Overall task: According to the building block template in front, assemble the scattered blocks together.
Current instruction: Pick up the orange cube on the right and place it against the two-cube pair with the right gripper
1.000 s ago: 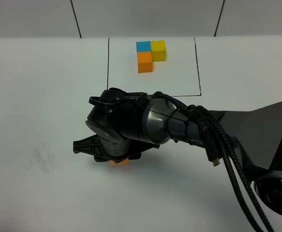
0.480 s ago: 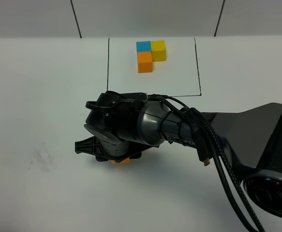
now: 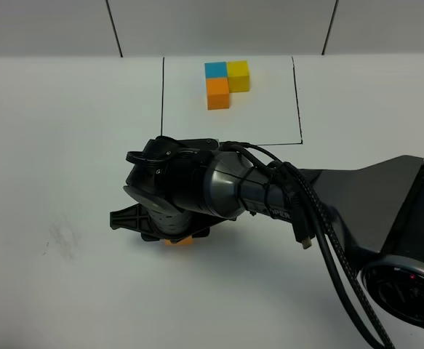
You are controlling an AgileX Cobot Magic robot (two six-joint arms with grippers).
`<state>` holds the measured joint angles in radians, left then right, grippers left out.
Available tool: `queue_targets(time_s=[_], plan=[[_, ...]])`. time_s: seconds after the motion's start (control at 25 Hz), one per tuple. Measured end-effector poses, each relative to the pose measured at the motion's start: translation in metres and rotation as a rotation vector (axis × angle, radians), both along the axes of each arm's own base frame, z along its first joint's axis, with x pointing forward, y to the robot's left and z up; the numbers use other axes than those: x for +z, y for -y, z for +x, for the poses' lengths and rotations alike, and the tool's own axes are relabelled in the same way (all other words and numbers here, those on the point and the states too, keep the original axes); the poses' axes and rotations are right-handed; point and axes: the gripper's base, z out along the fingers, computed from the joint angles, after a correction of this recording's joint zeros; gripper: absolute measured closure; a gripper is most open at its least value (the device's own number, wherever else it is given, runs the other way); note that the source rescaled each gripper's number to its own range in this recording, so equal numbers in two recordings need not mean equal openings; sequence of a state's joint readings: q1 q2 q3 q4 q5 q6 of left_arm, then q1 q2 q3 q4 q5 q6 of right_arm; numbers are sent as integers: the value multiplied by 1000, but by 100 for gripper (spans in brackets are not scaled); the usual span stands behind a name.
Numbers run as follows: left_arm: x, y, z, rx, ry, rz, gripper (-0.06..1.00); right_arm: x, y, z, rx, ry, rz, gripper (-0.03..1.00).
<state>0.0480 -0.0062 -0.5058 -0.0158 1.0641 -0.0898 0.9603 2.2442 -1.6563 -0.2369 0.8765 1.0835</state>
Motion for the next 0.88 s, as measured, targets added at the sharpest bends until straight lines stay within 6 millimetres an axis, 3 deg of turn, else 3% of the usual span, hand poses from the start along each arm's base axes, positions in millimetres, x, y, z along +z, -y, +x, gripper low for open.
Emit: queue_targets(time_s=[0.88], plan=[[0,0,0,0,0,0,94,-9,7,11,-34,-18,5,44]])
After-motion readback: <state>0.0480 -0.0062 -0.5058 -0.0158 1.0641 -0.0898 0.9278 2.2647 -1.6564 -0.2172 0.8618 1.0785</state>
